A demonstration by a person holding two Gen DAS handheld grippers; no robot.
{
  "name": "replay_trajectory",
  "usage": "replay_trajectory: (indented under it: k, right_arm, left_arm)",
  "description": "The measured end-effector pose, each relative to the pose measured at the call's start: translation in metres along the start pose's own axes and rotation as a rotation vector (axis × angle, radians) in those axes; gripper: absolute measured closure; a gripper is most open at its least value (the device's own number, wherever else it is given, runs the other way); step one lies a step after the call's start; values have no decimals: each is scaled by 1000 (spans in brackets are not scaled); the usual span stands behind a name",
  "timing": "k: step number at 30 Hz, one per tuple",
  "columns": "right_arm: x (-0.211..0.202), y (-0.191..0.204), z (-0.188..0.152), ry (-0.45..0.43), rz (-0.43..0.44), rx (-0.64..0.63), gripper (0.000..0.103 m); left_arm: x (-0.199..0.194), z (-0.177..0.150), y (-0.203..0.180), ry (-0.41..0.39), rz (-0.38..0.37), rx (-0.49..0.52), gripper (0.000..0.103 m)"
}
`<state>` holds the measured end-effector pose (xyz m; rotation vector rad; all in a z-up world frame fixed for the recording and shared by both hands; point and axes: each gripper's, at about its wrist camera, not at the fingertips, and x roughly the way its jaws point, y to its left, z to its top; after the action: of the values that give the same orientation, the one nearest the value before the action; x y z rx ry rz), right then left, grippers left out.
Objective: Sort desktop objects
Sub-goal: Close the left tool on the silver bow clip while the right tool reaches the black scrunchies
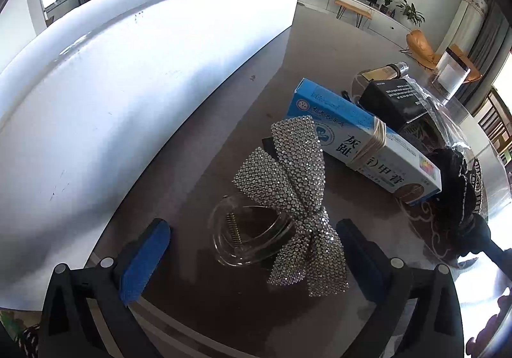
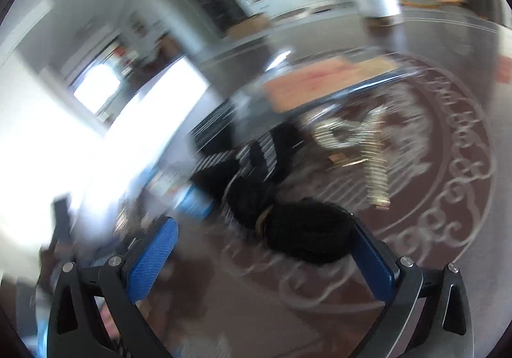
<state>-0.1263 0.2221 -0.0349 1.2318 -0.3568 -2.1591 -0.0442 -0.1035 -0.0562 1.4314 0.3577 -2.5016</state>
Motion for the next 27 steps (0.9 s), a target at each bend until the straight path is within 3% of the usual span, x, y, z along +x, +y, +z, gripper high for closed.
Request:
replay_trajectory:
  k: [2,5,12,16,17,18,19,22,25,27]
  right_arm:
    - [-4,13,-9,19,-14,-90,0]
    - [-2,21,-7,22,-146,-220,0]
    - [51,23,1,138,-209,-350,0]
    - [64,42,0,125,-263,-456,2]
    - [65,44,-2,116,-278,-469,5]
    - [66,45,-2,108,-296,-473,21]
    - [66,45,-3,104,-310,-463,41]
    - [61,37,-7,96,-313,-408,69]
    - [46,28,-10,61,-350,-364,69]
    - [30,17,-16,29,-374,-315,69]
  left_arm:
    - [0,-1,-4,-3,-11,15,0]
    - [1,-2,-10,2,-1,55,0]
    - [6,5,-1,47,83,35,0]
    - [8,9,1,41,90,22,0]
    - [9,9,0,35,89,25,0]
    - [10,10,-3,27,89,38,1]
    - [10,10,-7,14,86,55,8]
    - [9,10,-23,-28,41,133,24]
    - [5,5,-41,-47,-15,213,37]
    - [1,-2,-60,-48,-95,292,43]
